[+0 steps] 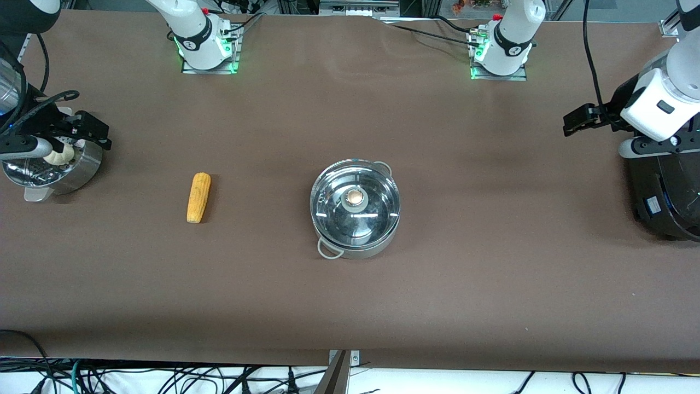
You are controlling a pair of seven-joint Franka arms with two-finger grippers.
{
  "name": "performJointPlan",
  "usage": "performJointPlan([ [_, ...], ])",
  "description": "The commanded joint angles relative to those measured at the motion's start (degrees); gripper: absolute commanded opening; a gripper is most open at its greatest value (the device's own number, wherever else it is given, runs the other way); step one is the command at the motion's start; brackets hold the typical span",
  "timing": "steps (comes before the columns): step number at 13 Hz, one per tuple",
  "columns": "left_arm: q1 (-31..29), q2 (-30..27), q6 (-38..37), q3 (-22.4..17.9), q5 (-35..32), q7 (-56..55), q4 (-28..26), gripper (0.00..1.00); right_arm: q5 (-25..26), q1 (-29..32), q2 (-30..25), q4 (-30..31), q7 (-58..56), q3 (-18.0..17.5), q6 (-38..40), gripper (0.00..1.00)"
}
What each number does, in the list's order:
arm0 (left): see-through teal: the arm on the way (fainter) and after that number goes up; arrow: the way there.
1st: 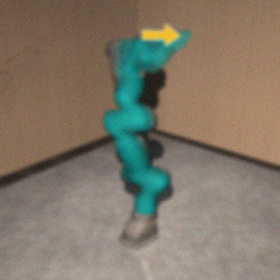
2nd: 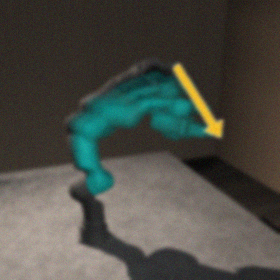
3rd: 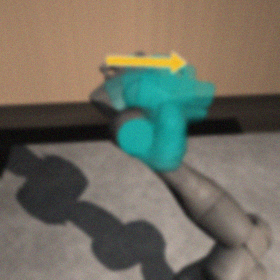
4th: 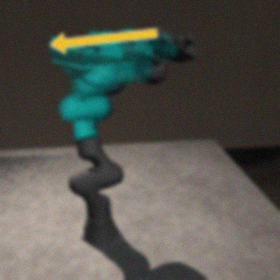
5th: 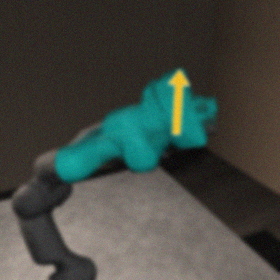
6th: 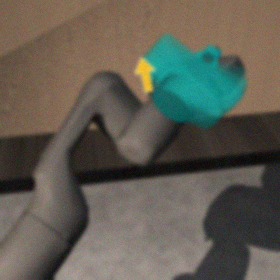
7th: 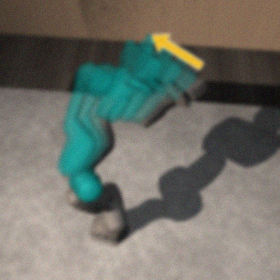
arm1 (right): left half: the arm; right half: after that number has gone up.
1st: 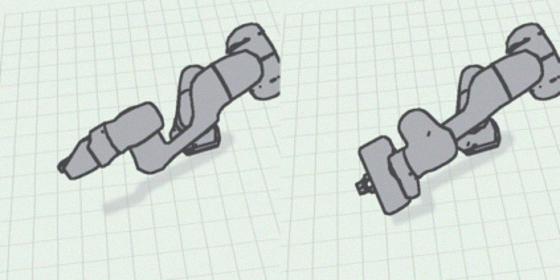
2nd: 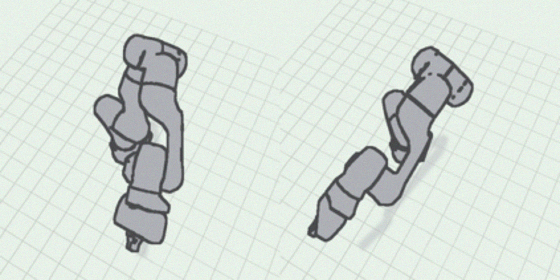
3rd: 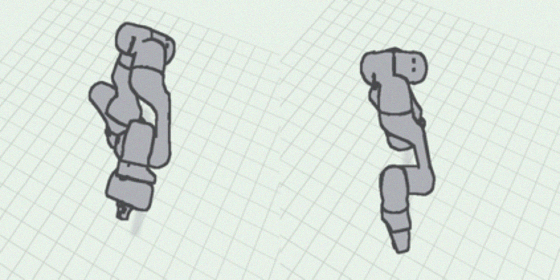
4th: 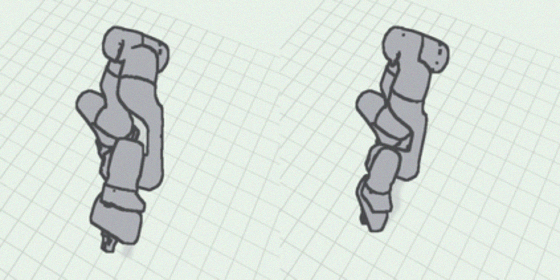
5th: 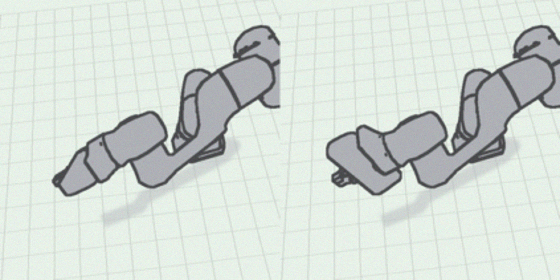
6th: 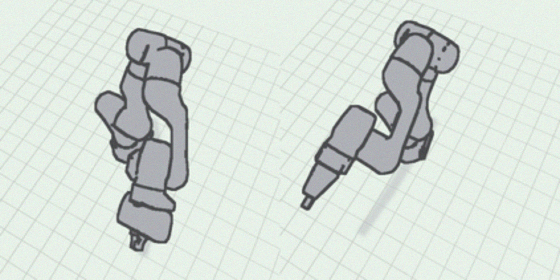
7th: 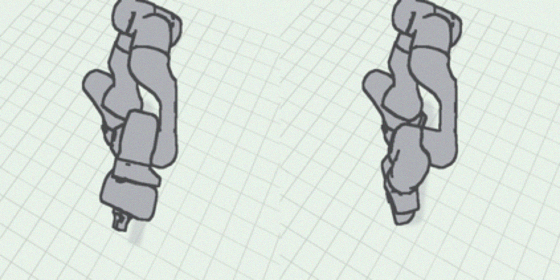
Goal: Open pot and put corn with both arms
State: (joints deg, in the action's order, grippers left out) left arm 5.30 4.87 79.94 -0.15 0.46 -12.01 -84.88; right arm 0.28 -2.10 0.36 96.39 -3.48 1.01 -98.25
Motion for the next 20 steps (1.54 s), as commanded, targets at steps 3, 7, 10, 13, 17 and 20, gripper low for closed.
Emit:
performJointPlan([
  [3, 0.0, -1.1, 1.0, -0.3, -1.0, 2.2, -1.4, 1.0, 0.3, 1.0, -0.5, 0.2, -0.2, -1.0, 0.1, 1.0],
  [7, 0.1, -1.0, 0.9, -0.2, -1.2, 2.2, -1.4, 1.0, 0.2, 1.0, -0.4, 0.2, -0.6, -1.0, 0.1, 1.0],
  [10, 0.2, -0.9, 0.9, -0.1, -1.2, 2.2, -1.8, 1.0, 0.2, 1.0, -0.4, 0.2, -0.6, -1.0, 0.1, 1.0],
  [13, 0.1, -1.0, 0.5, 0.2, -2.0, 2.3, -2.1, 1.0, 0.2, 1.0, -0.4, 0.2, -0.6, -1.0, 0.1, 1.0],
  [17, 0.2, -1.0, 1.5, 0.8, -1.3, 1.3, -3.1, 1.0, 0.2, 1.0, -0.4, 0.2, -0.6, -1.0, 0.2, 1.0],
  [20, 0.7, -0.1, 3.3, 1.6, -0.8, 1.2, -3.3, 1.0, 0.2, 1.0, -0.4, 0.2, -0.5, -1.0, 0.2, 1.0],
])
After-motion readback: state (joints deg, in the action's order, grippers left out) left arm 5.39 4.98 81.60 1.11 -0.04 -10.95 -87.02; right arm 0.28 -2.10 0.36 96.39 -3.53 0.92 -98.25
